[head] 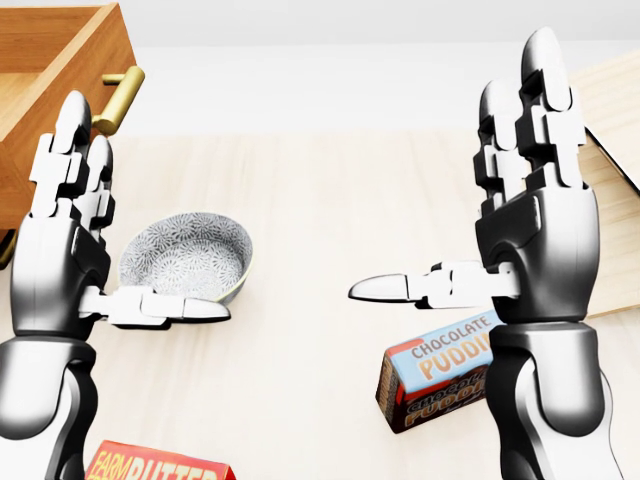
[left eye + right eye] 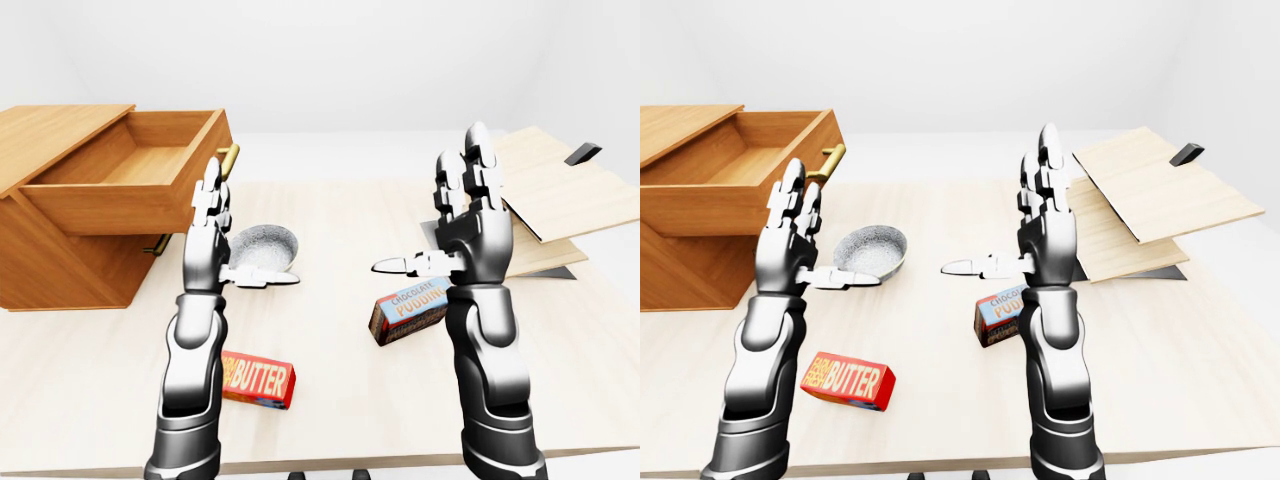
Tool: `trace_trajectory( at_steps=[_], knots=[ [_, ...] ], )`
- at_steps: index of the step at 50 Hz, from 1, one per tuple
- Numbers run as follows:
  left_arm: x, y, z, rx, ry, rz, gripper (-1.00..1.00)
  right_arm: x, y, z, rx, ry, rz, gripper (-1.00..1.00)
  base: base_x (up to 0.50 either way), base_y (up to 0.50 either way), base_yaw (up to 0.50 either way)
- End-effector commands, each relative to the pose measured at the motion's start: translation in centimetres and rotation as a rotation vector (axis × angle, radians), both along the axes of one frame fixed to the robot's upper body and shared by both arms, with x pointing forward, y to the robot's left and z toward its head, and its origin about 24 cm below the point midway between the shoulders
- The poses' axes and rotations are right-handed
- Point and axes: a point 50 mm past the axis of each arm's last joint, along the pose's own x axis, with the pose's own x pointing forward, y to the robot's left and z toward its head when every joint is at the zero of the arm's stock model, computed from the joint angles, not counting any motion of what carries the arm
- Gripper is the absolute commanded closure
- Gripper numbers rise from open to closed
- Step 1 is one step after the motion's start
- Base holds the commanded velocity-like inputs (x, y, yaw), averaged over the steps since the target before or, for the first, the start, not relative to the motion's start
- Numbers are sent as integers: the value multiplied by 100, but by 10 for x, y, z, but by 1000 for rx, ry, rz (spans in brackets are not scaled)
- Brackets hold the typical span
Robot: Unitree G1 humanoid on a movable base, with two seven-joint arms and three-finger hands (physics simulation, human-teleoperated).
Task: Close the top drawer of the cabinet.
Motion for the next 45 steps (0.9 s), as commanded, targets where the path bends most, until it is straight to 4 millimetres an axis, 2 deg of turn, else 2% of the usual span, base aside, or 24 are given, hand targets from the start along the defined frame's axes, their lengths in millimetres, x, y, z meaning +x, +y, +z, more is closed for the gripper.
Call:
trace_trajectory(
  at_steps=[1, 8, 24, 45],
  knots=[
    [-3, 17, -17, 60, 67, 104, -100, -1, 1, 0, 0, 0, 1, -100, 0, 0, 0],
    [1, 31, -27, 121, 113, 214, -100, 0, 2, -1, -1, 2, 0, -100, 0, 0, 0],
    [16, 58, -35, 252, 162, 409, -100, 3, 1, -3, 1, 16, 1, -100, 0, 0, 0],
    [17, 91, -32, 280, 173, 548, -100, 1, 2, -8, -6, 34, 8, -100, 0, 0, 0]
  ],
)
